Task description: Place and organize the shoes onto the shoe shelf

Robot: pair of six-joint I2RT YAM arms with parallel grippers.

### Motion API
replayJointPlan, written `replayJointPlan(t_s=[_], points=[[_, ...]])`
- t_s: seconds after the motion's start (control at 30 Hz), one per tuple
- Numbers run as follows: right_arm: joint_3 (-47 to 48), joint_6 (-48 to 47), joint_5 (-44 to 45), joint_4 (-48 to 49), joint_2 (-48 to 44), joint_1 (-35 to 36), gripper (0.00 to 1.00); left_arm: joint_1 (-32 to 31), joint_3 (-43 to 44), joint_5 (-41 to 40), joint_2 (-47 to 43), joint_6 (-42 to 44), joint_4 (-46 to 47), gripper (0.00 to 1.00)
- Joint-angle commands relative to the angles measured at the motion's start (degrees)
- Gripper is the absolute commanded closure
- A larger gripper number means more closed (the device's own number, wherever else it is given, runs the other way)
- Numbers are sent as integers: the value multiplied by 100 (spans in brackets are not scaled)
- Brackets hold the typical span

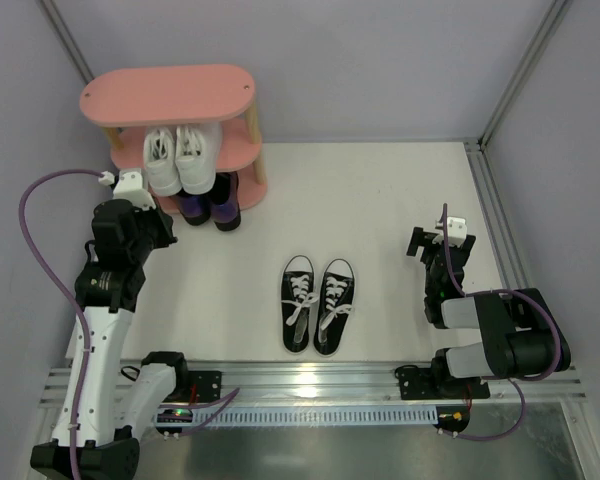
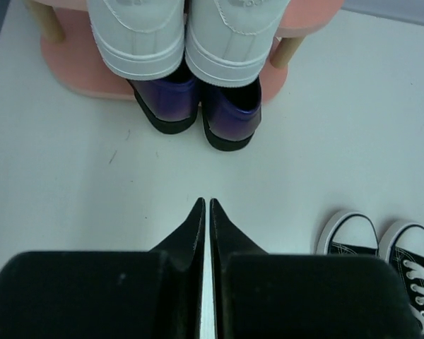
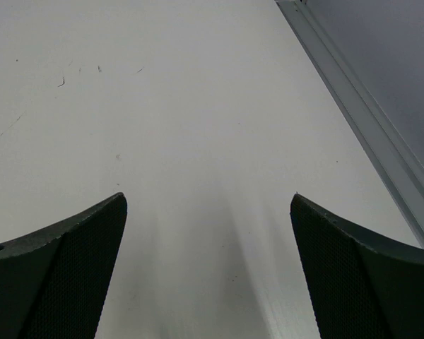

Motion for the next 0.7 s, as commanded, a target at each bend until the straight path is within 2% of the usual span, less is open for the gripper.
replayJointPlan(t_s=[0.0,0.1,0.13,0.23,0.33,0.4,0.43,0.47,0.5,0.53,0.57,0.6,0.63,0.67], points=[[85,116,-56,441,-80,-14,3,0,-85,668,-209,-249,73,99],[77,116,-48,432,-71,-22,3,9,-427,977,-366,-556,256,100],[77,116,-48,441,-80,-22,3,9,-724,1492,-402,-610,397,99],[77,116,-48,441,-71,-14,3,-26,-1148,2250,-507,-1004,889,100],[77,116,-56,432,-71,-22,3,-411,-1596,2130,-578,-1549,1118,100],[77,116,-48,441,-80,-14,3,-1033,-1817,1438,-596,-1882,1250,99],[68,116,-48,441,-71,-22,3,-1942,-1826,913,-517,-2015,1346,100],[76,116,-56,441,-71,-22,3,-2569,-1756,-171,-421,-2112,1399,99],[77,116,-48,441,-80,-22,3,-3080,-1616,-713,-220,-2183,1452,100],[77,116,-39,441,-71,-22,3,-3920,-1406,-1092,287,-2218,1392,99],[77,125,-56,432,-71,-14,3,-4190,-1160,-1522,675,-2219,1304,100],[77,116,-39,432,-71,-22,3,-4384,-462,-1640,1053,-2227,1103,100],[77,107,-39,441,-71,-22,3,-4499,-116,-1641,1413,-2236,858,100],[68,116,-47,441,-71,-22,3,-4578,288,-1658,2244,-2340,307,100]])
